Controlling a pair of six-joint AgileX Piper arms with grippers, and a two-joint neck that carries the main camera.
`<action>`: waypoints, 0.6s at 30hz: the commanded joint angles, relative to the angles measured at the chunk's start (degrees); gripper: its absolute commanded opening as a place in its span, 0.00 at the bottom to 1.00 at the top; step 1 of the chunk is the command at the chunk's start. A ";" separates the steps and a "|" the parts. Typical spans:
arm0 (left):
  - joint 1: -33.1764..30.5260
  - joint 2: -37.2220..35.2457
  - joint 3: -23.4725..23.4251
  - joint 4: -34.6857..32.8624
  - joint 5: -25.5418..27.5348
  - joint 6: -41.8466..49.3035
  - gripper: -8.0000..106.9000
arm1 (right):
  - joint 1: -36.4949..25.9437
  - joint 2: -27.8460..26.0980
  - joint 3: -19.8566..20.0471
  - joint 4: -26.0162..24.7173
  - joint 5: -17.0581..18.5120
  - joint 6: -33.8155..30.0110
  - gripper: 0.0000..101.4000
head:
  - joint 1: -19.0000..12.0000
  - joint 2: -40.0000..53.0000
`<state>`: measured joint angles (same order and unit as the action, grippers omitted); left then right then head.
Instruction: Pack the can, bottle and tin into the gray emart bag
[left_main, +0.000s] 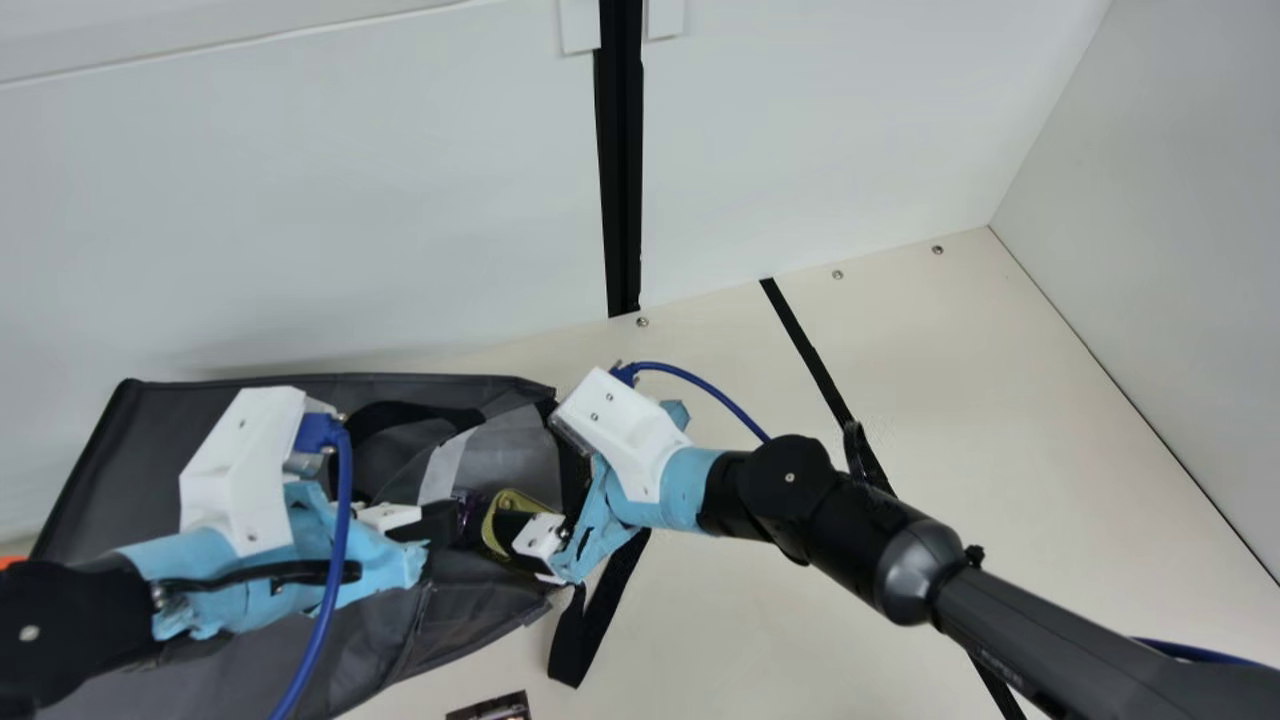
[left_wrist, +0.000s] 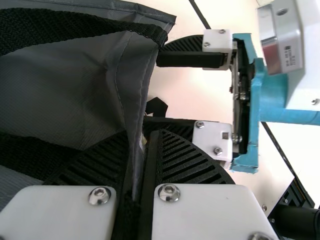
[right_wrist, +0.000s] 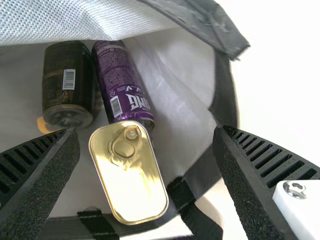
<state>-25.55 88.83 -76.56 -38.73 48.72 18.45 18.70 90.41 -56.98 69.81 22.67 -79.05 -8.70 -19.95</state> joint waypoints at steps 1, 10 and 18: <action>0.00 0.00 0.00 0.00 0.00 0.00 0.16 | -0.24 -0.65 0.38 -0.49 -0.13 0.44 0.90 | -1.30 -0.05; 0.00 0.00 0.00 0.00 0.00 0.00 0.16 | -1.89 -4.43 2.54 -3.21 0.02 2.91 0.90 | -1.30 -0.05; 0.00 0.00 0.00 0.00 0.00 0.00 0.16 | -3.64 -8.10 4.56 -6.37 0.34 5.59 0.90 | -1.30 -0.05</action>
<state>-25.55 88.83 -76.56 -38.73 48.72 18.45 15.19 82.67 -52.51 63.92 22.90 -73.74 -8.70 -19.95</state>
